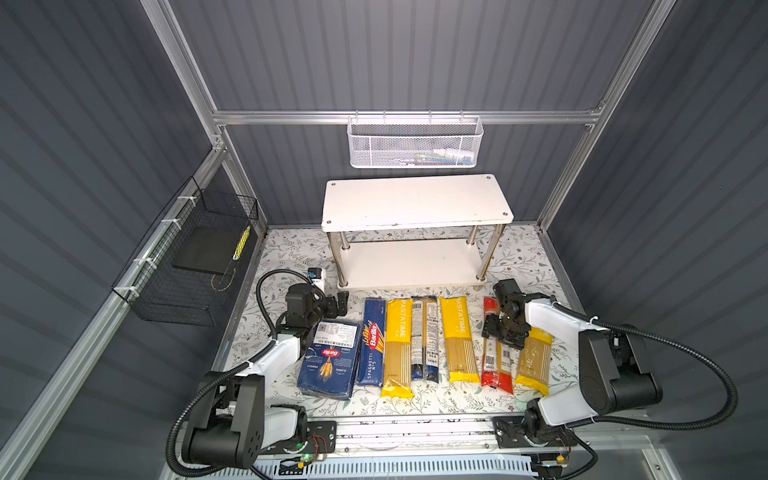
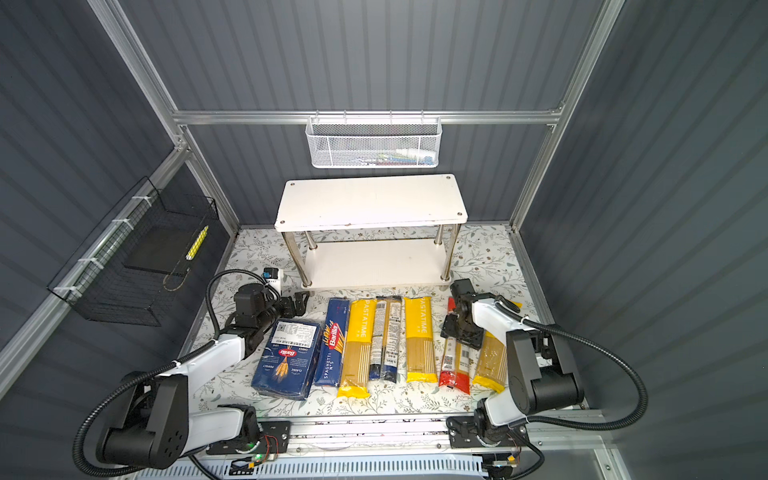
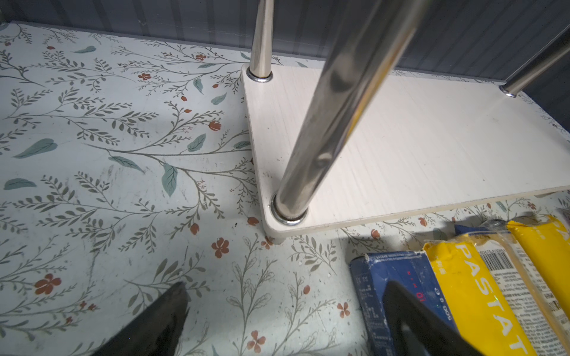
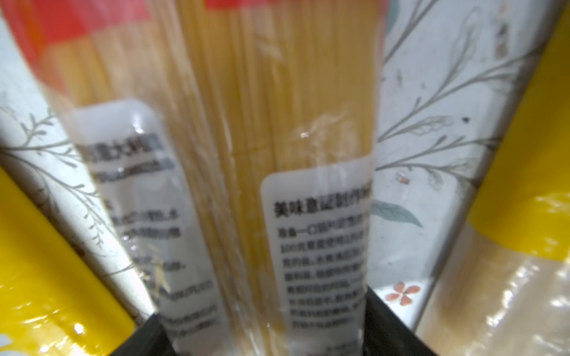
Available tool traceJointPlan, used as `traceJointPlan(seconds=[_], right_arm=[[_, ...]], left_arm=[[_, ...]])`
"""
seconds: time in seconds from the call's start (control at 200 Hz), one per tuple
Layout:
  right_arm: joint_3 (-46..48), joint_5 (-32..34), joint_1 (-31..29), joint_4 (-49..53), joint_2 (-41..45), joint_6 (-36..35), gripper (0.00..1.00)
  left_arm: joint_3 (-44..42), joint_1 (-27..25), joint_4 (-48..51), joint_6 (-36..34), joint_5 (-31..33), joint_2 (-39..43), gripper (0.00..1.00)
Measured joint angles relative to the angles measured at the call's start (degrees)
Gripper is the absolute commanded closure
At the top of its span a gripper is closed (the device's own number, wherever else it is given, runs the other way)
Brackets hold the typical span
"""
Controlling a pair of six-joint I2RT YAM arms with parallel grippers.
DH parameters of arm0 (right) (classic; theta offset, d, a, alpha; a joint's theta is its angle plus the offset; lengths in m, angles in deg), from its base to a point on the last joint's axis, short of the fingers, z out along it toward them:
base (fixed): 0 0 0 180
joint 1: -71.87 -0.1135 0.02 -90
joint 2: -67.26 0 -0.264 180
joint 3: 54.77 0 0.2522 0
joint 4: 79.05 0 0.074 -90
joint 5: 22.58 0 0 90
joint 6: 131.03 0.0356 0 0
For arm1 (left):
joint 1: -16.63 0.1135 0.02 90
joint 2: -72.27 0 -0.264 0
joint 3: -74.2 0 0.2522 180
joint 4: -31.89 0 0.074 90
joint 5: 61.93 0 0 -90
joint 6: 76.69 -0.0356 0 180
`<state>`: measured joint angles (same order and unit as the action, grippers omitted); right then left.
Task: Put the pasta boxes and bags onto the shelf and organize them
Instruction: 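Close the right gripper on the red-topped spaghetti bag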
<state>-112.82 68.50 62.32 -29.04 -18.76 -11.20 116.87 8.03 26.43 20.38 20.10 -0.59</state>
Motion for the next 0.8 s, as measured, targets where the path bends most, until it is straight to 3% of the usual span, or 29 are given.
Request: traceJointPlan(seconds=[0.54, 0.8], right_arm=[[0.9, -0.7, -0.3, -2.2, 0.7, 0.2, 0.4], [1.7, -1.3, -0.4, -3.6, 1.5, 0.2, 0.52]], left_arm=[[0.0, 0.0, 0.0, 0.0, 0.0, 0.0, 0.0], [0.0, 0.0, 0.0, 0.0, 0.2, 0.0, 0.0]])
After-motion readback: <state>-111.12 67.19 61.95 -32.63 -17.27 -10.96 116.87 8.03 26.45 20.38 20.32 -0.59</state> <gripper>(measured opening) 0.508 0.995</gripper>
